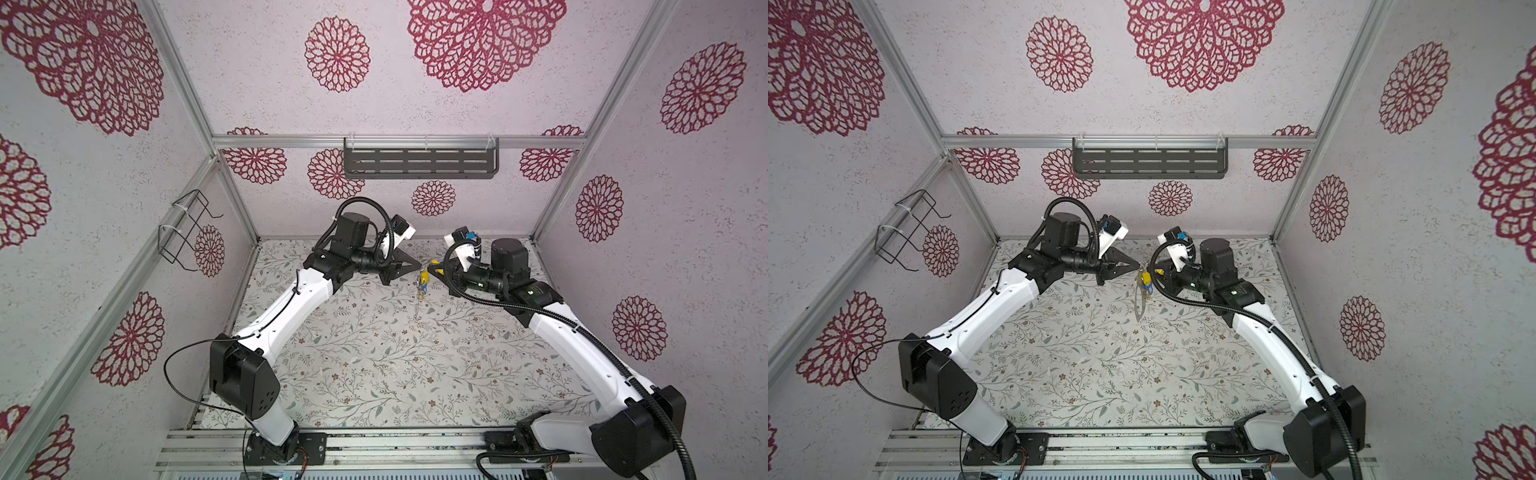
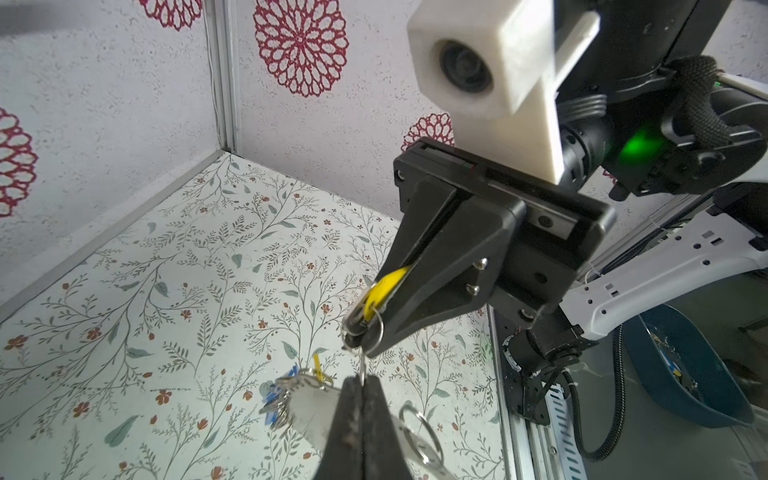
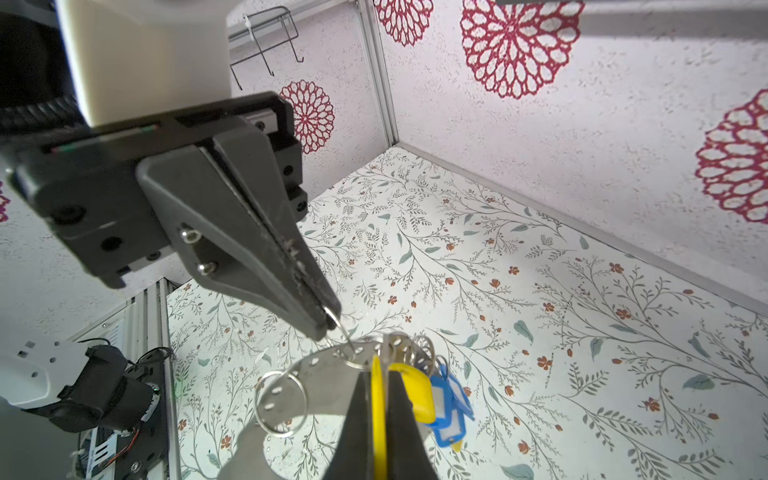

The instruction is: Remove the keys from the keyring

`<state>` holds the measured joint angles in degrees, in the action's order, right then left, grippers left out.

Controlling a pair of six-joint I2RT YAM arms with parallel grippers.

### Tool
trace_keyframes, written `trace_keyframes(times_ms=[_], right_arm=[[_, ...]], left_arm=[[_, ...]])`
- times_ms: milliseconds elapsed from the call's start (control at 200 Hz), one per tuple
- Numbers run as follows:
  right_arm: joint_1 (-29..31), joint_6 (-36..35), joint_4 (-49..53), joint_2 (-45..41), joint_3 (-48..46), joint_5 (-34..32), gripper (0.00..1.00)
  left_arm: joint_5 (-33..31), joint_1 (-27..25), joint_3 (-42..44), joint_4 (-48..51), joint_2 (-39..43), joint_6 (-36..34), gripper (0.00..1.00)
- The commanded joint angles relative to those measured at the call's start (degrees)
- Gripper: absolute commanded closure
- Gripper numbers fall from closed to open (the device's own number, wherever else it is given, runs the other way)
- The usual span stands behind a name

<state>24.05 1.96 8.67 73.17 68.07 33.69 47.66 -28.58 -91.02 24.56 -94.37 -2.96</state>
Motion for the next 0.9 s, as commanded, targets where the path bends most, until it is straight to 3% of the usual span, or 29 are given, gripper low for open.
trace_keyframes(times_ms=[0,100,610,706,896], right_arm=[[-0.77,-0.46,-3.78,-2.8,0.22,-2.82,0.95],[-0.8,-0.29,-4.1,-3.15,-0.15,-2.58,1.0],[0.11,1.45,-1.15,-2.03,4.35,0.58,1.0],[0.27,1.84,-2.25,-2.07,3.29,0.64,1.0],[0.73,2.71,-3.29,-1.74,1.41,0.94,1.0]], left_arm=[[2.9,0.05,-1.48,1.73,3.39,-0.44,1.0],[3.27,0.06,-2.13,3.31,3.52,-0.31,1.0],[3.01,-0.45,0.43,-1.54,4.81,3.41,1.0],[2.86,-0.45,2.52,-7.3,5.19,7.56,1.0],[0.42,-0.75,11.56,-28.3,7.55,20.84,1.0]])
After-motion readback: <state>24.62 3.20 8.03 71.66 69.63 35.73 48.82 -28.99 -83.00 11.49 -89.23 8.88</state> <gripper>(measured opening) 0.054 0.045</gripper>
